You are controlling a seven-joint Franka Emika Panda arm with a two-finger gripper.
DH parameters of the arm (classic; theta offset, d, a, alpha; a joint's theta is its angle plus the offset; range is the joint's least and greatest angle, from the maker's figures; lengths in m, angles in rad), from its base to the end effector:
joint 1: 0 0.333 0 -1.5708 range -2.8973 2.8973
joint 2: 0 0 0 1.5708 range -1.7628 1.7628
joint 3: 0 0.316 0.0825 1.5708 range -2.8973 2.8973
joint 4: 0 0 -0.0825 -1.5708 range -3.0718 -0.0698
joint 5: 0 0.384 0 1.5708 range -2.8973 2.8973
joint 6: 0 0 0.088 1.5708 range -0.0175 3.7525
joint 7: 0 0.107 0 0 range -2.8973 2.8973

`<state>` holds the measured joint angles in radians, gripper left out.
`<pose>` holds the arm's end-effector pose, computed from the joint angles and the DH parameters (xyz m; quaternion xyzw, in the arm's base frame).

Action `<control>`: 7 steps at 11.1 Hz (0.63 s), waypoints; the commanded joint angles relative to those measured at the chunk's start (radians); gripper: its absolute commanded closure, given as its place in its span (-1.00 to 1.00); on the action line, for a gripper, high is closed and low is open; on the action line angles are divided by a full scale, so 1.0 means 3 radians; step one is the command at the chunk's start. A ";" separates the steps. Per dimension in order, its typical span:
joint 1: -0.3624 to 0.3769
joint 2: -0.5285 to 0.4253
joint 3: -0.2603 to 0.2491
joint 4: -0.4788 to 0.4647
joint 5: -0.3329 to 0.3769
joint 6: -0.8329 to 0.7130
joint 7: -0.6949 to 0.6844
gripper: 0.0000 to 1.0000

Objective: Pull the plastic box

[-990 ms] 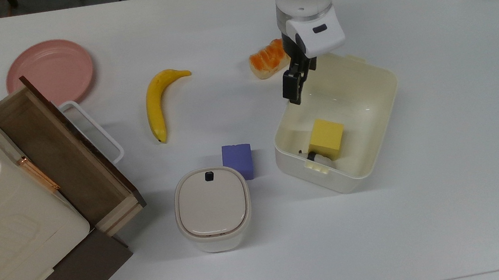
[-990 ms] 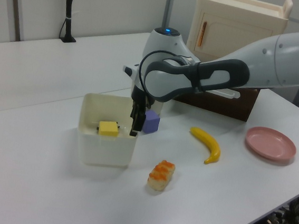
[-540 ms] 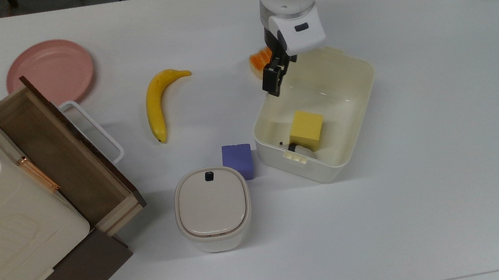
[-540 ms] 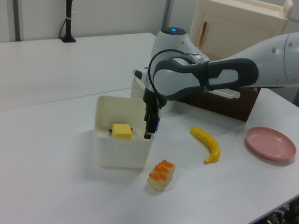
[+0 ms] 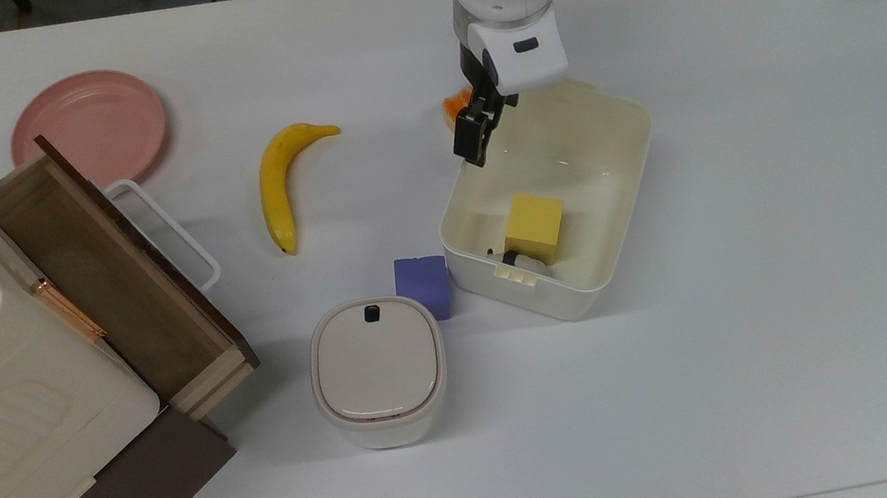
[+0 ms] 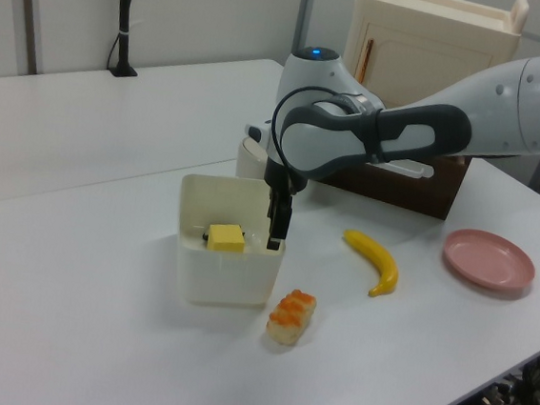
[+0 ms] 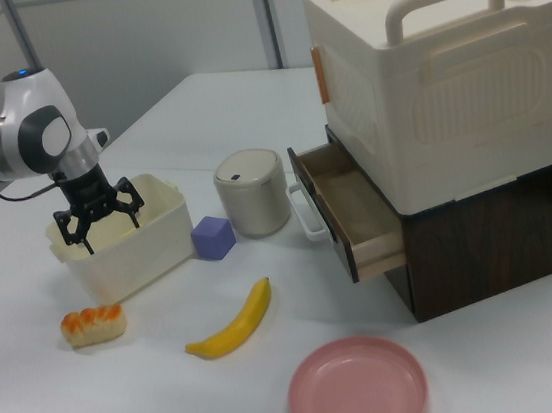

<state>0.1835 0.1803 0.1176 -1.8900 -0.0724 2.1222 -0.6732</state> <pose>0.5823 0.1744 0.4160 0.8751 0.4827 0.0224 0.0254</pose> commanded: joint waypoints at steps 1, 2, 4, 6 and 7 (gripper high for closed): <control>0.0007 -0.0130 -0.0024 0.0163 0.0047 -0.0089 0.1201 -1.00; -0.0023 -0.0136 -0.0024 0.0311 0.0057 -0.0292 0.1520 -1.00; -0.0196 -0.0278 -0.0029 0.0470 0.0052 -0.0742 0.1798 -1.00; -0.0457 -0.0549 -0.0029 0.0471 0.0057 -0.1110 0.1936 -1.00; -0.0575 -0.0626 -0.0029 0.0471 0.0057 -0.1259 0.2074 -1.00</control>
<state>0.0799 0.0815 0.1126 -1.7274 -0.0686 1.8455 -0.1279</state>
